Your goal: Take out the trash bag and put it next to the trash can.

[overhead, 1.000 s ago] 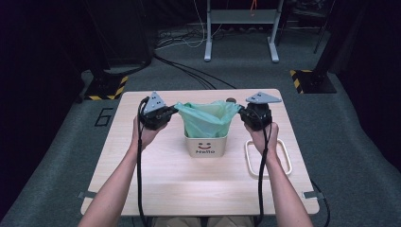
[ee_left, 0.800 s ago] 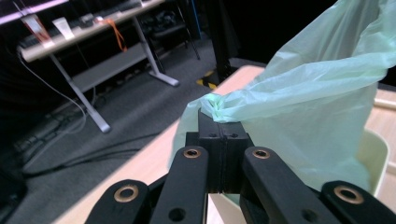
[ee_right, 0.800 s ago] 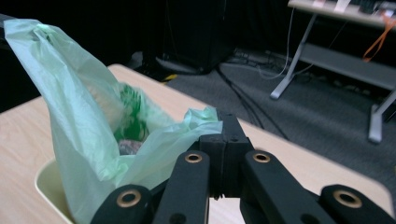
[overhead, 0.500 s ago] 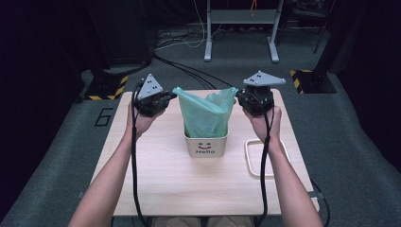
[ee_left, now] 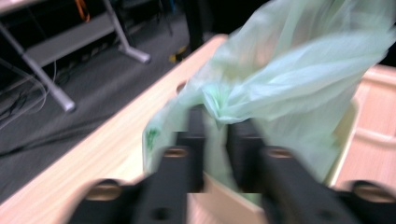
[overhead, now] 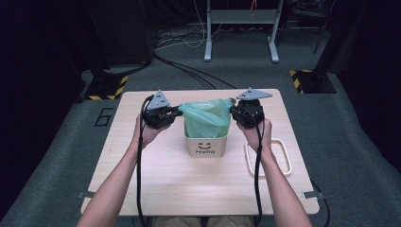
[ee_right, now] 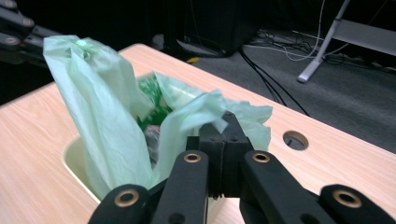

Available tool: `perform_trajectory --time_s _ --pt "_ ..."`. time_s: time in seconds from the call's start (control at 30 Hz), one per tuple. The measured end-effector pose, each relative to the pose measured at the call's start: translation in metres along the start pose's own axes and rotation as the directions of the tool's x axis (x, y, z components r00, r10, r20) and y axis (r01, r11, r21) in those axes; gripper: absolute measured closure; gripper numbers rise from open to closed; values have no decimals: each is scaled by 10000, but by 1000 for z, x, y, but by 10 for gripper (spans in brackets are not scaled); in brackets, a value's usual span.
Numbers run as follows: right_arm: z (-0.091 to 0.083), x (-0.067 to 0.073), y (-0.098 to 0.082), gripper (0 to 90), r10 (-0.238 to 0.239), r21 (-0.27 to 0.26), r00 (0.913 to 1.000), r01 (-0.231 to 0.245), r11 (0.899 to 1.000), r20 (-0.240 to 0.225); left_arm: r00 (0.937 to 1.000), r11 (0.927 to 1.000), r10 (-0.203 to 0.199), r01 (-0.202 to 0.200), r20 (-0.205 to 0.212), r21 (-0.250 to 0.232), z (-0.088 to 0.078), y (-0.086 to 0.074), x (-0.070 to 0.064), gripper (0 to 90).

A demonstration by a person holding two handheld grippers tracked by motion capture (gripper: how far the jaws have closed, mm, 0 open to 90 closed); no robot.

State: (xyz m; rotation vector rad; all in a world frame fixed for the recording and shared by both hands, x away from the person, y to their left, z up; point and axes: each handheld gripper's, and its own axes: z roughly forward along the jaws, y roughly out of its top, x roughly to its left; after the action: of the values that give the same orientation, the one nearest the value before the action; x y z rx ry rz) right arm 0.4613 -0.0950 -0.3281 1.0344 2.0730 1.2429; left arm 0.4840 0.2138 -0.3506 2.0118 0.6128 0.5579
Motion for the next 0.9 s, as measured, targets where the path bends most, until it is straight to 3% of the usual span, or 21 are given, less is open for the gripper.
perform_trajectory --time_s 0.07,0.23,0.3,0.47,0.6,0.8,0.83,0.9 --pt "3 -5 -3 741 58 153 10000 -57 9999 -25 9996 9995 -241 244 -152 216 3 -5 5 584" --pt "10 -20 -9 471 187 561 9981 -220 9982 584 9962 9977 -541 566 -679 361 5 -11 16 474" --pt "12 -27 -12 437 400 636 9970 -442 9970 664 9956 9965 -664 695 -664 465 7 -14 21 452" --pt "23 -41 -15 371 341 790 9967 -399 9961 731 9959 9944 -602 657 -678 830 21 -20 31 459" --pt "34 -49 -18 450 429 908 9976 -477 9947 541 9957 9944 -696 741 -608 751 30 -21 38 545" --pt "41 -55 -19 845 978 526 9952 -974 9939 -55 9973 9974 -573 593 -467 420 39 -18 40 892" --pt "40 -55 -18 891 919 524 9958 -915 9944 -54 9971 9977 -585 601 -482 328 40 -16 38 897" --pt "39 -52 -14 900 871 487 9960 -861 9951 -189 9974 9976 -663 668 -291 185 40 -12 35 900"
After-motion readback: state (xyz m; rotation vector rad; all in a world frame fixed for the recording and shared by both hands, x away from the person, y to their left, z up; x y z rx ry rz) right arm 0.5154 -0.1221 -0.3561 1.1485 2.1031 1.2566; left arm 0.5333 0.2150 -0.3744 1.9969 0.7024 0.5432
